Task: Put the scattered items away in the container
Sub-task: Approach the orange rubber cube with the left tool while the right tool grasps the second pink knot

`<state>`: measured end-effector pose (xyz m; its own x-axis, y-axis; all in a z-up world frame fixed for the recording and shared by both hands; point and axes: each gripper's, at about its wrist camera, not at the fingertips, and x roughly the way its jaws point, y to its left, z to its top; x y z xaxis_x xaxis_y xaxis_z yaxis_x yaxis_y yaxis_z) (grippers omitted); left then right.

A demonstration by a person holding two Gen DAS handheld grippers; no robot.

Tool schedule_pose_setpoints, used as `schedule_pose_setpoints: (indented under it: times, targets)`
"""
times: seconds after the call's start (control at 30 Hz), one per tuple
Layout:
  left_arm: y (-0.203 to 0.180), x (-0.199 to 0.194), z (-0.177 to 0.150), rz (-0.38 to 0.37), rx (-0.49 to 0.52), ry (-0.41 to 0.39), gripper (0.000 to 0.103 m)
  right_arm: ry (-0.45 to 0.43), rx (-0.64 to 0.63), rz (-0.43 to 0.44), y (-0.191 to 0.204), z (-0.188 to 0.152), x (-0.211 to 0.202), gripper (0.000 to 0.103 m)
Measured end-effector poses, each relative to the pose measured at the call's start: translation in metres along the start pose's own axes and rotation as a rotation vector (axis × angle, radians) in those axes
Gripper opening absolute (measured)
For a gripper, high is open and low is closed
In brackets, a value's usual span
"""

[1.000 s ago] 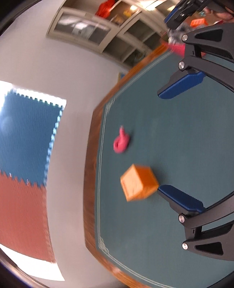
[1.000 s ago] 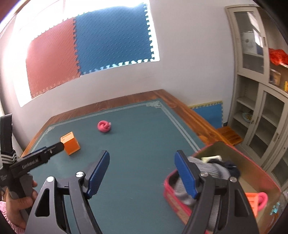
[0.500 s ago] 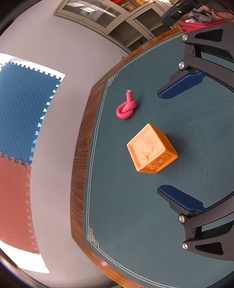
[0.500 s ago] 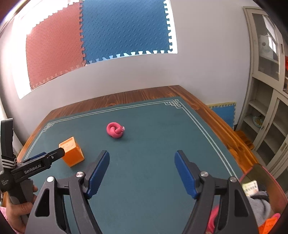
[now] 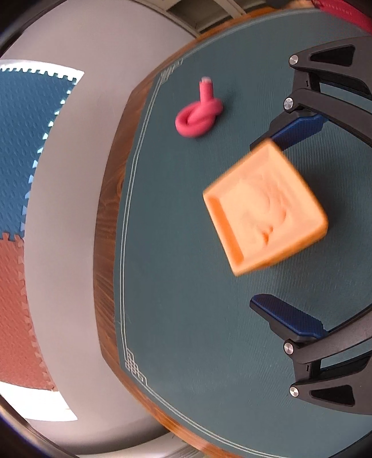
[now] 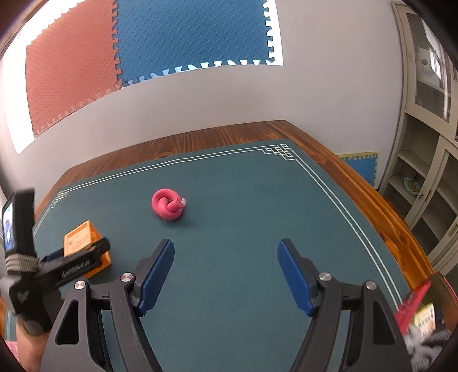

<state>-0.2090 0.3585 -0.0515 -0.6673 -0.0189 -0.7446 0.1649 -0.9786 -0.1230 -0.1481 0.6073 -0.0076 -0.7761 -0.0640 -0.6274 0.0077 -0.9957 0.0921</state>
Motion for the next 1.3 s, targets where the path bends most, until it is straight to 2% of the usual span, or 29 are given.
schedule_pose_setpoints:
  times: [0.07, 0.23, 0.53, 0.73, 1.0, 1.07, 1.13, 1.3]
  targets:
    - [0.008, 0.002, 0.0, -0.047, -0.027, 0.012, 0.098, 0.0, -0.003, 0.015, 0.002, 0.006, 0.011, 0.078]
    - [0.013, -0.001, 0.0, -0.05, -0.024, 0.004, 0.098, 0.014, -0.007, 0.079, 0.014, 0.024, 0.045, 0.078]
    - [0.029, 0.003, 0.006, -0.079, -0.087, 0.012, 0.098, 0.085, -0.09, 0.151, 0.051, 0.05, 0.115, 0.078]
    - [0.028, 0.004, 0.007, -0.078, -0.083, 0.015, 0.098, 0.116, -0.135, 0.173, 0.073, 0.052, 0.14, 0.078]
    - [0.027, 0.005, 0.008, -0.075, -0.077, 0.018, 0.098, 0.174, -0.159, 0.131, 0.079, 0.046, 0.154, 0.078]
    - [0.027, 0.006, 0.009, -0.075, -0.076, 0.019, 0.098, 0.187, -0.167, 0.11, 0.079, 0.045, 0.156, 0.074]
    - [0.027, 0.007, 0.009, -0.079, -0.078, 0.017, 0.098, 0.2, -0.175, 0.089, 0.079, 0.043, 0.158, 0.05]
    - [0.028, 0.004, 0.008, -0.111, -0.074, 0.007, 0.096, 0.198, -0.158, 0.076, 0.073, 0.034, 0.145, 0.049]
